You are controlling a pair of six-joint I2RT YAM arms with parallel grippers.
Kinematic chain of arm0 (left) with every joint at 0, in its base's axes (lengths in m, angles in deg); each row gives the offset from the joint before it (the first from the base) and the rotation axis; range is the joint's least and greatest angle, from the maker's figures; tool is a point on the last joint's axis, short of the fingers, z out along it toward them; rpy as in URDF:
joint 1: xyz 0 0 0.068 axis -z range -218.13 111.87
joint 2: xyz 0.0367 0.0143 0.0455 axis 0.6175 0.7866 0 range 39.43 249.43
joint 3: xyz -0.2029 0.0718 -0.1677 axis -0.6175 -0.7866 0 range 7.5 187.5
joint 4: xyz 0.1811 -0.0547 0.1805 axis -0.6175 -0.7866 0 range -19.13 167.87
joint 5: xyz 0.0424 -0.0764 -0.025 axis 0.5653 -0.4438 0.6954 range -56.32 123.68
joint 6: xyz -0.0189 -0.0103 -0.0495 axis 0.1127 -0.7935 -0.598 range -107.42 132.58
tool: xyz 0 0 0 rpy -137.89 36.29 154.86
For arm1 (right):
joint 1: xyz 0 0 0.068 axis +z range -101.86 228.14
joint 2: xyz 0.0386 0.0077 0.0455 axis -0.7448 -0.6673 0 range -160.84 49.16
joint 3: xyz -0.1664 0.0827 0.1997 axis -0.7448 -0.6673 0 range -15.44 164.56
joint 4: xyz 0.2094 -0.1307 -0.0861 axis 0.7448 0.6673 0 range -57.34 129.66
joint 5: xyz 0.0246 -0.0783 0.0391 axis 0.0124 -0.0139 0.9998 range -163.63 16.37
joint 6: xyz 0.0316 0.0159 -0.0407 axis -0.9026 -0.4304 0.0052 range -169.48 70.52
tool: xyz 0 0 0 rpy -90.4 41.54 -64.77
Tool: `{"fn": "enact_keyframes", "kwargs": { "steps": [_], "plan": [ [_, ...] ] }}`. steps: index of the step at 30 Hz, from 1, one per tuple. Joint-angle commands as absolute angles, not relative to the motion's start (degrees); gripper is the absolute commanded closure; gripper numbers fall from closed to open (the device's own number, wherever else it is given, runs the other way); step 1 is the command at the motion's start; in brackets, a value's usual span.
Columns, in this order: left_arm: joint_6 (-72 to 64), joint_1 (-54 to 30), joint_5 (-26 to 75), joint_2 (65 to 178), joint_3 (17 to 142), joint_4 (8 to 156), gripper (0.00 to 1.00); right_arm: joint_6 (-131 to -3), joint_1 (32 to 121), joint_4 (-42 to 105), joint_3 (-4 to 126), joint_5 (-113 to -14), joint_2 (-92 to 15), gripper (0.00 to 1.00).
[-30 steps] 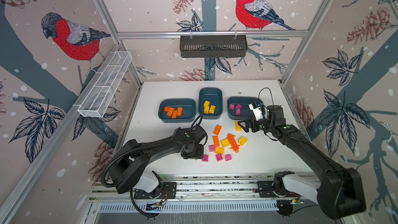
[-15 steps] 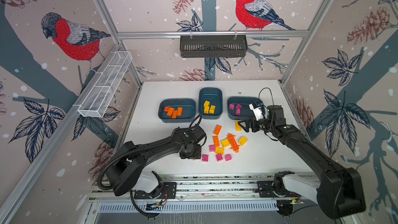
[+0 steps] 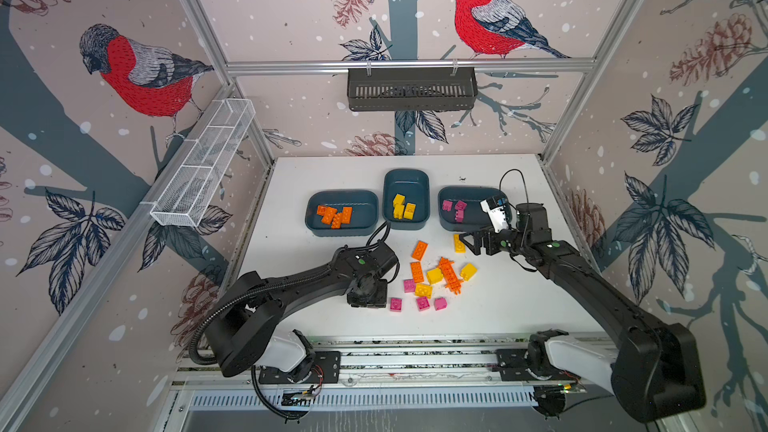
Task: Sort the legos into containers by color
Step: 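Close the left gripper on a magenta brick and lift it, then carry the magenta brick to the largest bin and release it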
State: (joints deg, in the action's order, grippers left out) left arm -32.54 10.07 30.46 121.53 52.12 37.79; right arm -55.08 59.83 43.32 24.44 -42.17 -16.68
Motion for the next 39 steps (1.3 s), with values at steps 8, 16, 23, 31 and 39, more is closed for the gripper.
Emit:
{"fn": "enact_keyframes", "kwargs": {
  "steps": [8,16,23,31,39],
  "plan": [
    [-31.3,10.2,32.5,123.5,53.3,36.4,0.70,-54.4,59.7,43.3,24.6,-40.9,-15.7,0.01],
    [-28.1,9.0,33.5,122.9,62.6,31.0,0.73,-54.8,59.5,43.8,24.9,-36.1,-13.6,0.01],
    [-20.2,6.7,31.8,133.1,83.7,31.1,0.73,-56.0,56.5,43.5,26.1,-34.0,-13.3,0.01],
    [-15.0,6.2,25.8,151.8,107.8,37.2,0.74,-56.9,52.9,43.6,26.5,-35.9,-12.3,0.00],
    [-12.4,6.3,21.8,169.4,128.6,38.8,0.74,-56.6,50.6,44.3,26.5,-37.8,-11.7,0.00]
  ]
}}
